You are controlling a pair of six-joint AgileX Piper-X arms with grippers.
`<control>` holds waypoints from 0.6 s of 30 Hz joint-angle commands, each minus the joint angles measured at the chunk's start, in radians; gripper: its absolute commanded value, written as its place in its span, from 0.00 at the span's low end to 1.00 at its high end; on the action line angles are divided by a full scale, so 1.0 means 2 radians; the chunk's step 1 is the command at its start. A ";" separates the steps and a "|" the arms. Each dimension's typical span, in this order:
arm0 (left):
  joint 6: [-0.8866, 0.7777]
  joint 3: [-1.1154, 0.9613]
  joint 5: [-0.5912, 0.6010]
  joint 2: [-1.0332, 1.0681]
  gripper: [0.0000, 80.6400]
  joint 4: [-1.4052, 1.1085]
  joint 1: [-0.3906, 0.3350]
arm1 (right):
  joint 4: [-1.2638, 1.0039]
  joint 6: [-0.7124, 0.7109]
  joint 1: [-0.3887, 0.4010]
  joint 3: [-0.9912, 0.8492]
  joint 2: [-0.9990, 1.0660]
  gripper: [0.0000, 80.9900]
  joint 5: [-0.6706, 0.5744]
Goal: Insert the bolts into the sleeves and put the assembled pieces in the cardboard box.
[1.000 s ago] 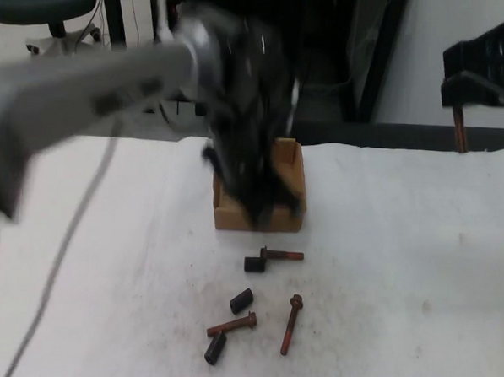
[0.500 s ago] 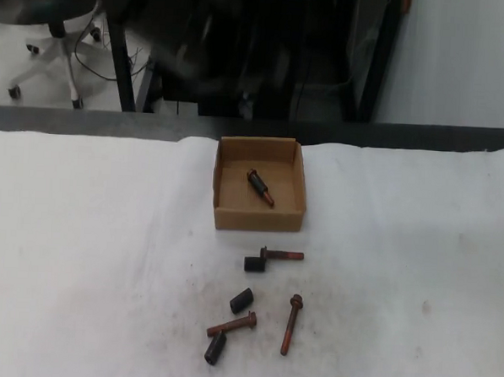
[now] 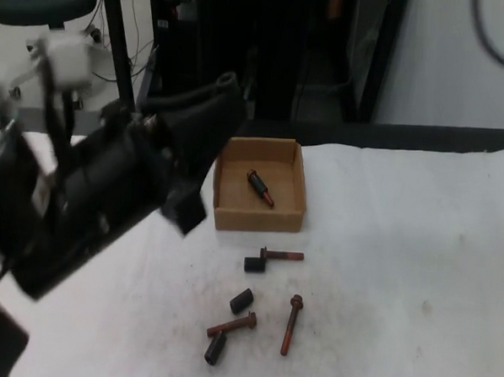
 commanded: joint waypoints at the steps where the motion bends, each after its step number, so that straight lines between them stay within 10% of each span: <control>1: -0.008 0.010 0.060 -0.003 0.00 -0.034 0.000 | -0.039 0.004 0.017 -0.001 0.003 0.01 -0.007; 18: 0.182 -0.127 0.126 0.001 0.00 0.301 0.056 | -0.138 -0.029 0.047 -0.001 0.009 0.01 -0.093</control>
